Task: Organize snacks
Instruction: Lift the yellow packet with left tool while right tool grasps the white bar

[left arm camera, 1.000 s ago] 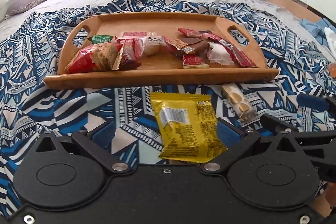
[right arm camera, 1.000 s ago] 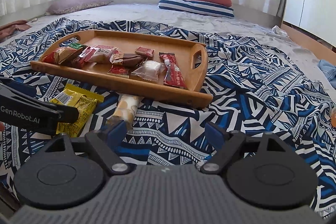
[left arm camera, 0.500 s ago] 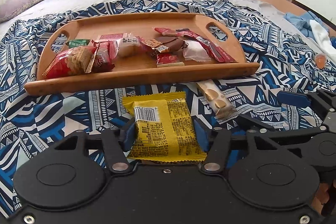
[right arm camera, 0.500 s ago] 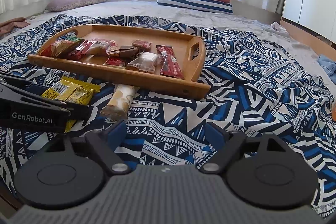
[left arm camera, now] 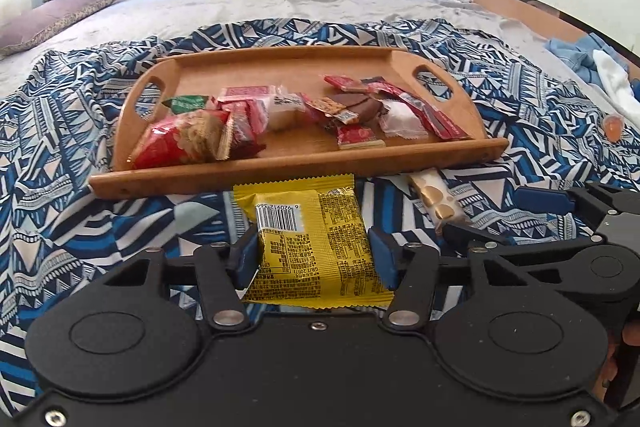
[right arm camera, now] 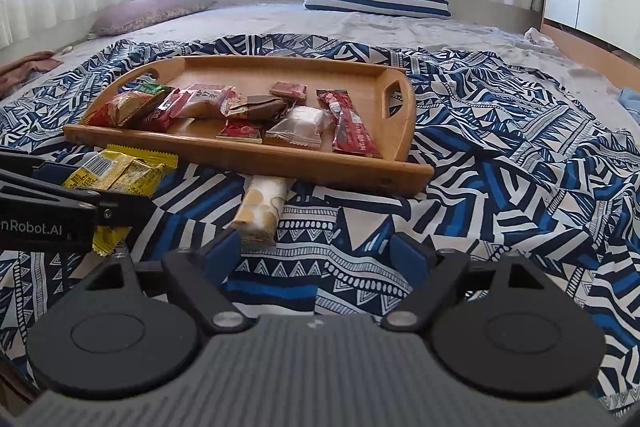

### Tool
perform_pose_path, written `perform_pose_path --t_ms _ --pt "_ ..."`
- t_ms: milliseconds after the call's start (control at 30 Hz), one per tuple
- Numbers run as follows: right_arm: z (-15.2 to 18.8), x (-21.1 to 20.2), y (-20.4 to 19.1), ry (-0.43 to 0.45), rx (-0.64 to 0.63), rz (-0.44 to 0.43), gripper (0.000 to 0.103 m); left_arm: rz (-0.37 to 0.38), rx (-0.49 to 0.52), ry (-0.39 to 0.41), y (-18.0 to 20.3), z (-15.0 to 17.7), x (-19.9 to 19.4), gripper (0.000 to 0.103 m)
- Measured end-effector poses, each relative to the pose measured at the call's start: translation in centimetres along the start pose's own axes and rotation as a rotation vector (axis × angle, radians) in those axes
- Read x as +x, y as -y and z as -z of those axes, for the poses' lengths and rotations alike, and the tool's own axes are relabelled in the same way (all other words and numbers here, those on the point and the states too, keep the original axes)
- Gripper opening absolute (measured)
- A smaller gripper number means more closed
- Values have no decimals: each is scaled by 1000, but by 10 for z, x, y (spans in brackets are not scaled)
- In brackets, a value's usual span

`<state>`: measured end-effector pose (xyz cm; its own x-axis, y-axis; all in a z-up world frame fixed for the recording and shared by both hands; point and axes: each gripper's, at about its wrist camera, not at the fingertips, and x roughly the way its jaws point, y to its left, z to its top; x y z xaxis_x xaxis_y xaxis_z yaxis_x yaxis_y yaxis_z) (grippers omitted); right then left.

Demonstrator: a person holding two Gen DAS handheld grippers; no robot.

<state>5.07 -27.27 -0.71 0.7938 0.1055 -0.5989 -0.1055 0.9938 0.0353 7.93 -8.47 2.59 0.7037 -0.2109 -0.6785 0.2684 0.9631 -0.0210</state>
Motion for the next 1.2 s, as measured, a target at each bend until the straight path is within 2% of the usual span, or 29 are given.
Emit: perform_pose_path --t_ms 233,533,833,1200 --pt "-7 10 -14 5 60 -8 90 -34 -28 1 -19 -1 2 54" --pt "-13 22 -28 0 70 23 89 -49 -47 0 -31 0 4 54" --pt "-12 25 -32 1 57 42 79 -48 -57 -2 -32 -1 7 54" --pt "-10 24 -37 17 34 42 53 -51 -62 -14 -35 1 12 54"
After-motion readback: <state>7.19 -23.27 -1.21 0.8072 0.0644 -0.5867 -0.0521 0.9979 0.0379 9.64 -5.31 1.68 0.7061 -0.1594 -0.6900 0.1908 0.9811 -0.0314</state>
